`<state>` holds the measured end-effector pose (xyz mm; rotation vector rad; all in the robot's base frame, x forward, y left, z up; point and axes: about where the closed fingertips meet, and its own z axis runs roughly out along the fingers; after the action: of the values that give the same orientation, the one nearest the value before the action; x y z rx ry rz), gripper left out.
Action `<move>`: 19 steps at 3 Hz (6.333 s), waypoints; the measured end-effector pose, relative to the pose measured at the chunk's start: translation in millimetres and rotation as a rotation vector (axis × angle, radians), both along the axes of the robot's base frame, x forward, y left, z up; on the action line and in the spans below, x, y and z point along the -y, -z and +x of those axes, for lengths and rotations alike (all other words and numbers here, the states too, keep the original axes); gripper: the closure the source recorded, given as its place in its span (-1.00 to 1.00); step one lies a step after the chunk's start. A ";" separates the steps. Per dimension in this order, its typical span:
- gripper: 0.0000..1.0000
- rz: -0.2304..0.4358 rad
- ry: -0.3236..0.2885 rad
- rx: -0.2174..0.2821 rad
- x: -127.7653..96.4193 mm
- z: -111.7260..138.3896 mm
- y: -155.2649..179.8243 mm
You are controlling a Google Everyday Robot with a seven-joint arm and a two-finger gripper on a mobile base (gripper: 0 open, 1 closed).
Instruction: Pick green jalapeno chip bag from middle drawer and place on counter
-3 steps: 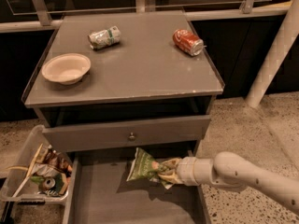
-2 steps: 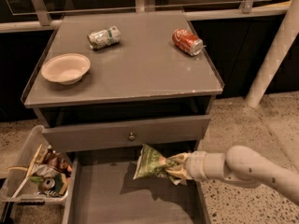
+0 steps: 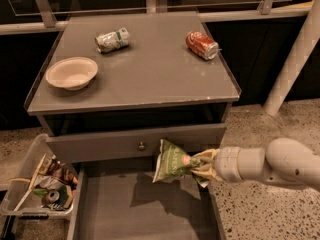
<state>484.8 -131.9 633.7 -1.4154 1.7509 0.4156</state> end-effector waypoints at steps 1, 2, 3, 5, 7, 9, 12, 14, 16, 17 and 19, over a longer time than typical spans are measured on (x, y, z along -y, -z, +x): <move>1.00 -0.017 -0.022 0.045 9.9 -1.5 -54.2; 1.00 -0.017 -0.022 0.045 9.8 -1.5 -54.1; 1.00 -0.016 -0.014 0.059 9.5 -1.7 -62.3; 1.00 -0.015 -0.071 0.258 -13.0 -26.3 -179.7; 1.00 -0.066 -0.134 0.451 -23.9 -20.1 -303.9; 1.00 -0.061 -0.129 0.431 -29.5 -12.0 -302.5; 1.00 -0.012 -0.008 0.320 -51.9 117.5 -280.3; 1.00 0.105 0.085 0.205 -60.7 172.3 -254.1; 1.00 0.142 0.156 0.181 -86.5 206.7 -254.6; 0.65 0.144 0.156 0.180 -88.0 207.0 -254.6; -0.28 0.144 0.156 0.180 -88.0 207.0 -254.6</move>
Offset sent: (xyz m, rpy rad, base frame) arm -0.0004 -0.0106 0.0455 -0.0141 -0.0400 0.0111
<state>691.9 -43.9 888.3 -1.1692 1.6377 0.3135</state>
